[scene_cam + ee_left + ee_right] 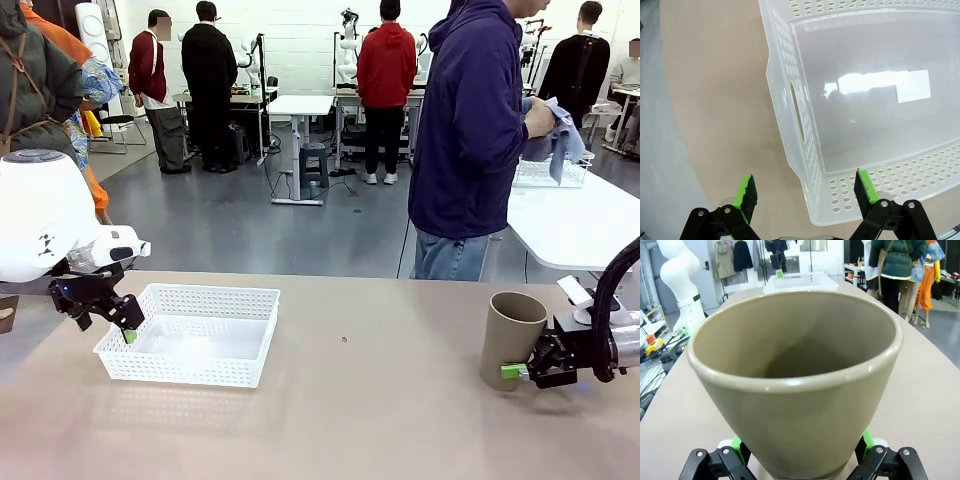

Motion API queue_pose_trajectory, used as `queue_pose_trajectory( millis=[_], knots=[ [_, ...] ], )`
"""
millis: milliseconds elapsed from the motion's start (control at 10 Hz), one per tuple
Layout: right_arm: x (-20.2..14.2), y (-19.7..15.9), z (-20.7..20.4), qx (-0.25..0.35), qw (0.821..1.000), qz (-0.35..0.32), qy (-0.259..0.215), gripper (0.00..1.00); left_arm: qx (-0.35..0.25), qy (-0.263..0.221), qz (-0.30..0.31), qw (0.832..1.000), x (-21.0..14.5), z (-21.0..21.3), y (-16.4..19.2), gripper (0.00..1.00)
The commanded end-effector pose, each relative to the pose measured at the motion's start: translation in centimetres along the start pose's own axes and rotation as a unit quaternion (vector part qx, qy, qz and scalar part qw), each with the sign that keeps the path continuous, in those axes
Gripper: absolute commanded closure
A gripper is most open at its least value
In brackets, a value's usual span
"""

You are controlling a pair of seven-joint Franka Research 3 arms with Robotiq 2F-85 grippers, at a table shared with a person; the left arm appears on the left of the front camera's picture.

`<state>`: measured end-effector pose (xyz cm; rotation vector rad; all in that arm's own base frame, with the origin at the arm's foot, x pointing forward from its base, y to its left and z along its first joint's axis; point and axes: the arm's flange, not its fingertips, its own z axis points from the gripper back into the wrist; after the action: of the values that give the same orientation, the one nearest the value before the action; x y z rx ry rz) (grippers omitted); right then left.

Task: Clean and organize the cups into the basket.
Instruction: Pick up the Organizing basket and move it to the center of the table, then pick up the Reusable plastic cup from the right side of the table and place it inside the Organizing basket.

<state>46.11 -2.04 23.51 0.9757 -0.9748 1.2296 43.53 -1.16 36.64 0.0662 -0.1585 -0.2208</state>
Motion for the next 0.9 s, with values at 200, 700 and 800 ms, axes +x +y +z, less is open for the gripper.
queue_pose_trajectory(
  millis=[200, 700, 800],
  knots=[
    [0.6, -0.8, -1.4, 0.013, 0.999, -0.016, -0.037, 0.0, 0.0, 0.011, 0.023, 1.0, 0.3, -1.5, -0.3, 0.0],
    [0.5, -0.5, -1.6, 0.034, 0.999, -0.003, -0.034, 0.45, -0.014, 0.017, 0.023, 0.999, 0.6, -2.2, -0.3, 0.53],
    [0.4, -0.5, -1.6, 0.037, 0.999, -0.001, -0.034, 0.65, -0.016, 0.019, 0.023, 0.999, 0.6, -2.2, -0.3, 1.0]
  ],
)
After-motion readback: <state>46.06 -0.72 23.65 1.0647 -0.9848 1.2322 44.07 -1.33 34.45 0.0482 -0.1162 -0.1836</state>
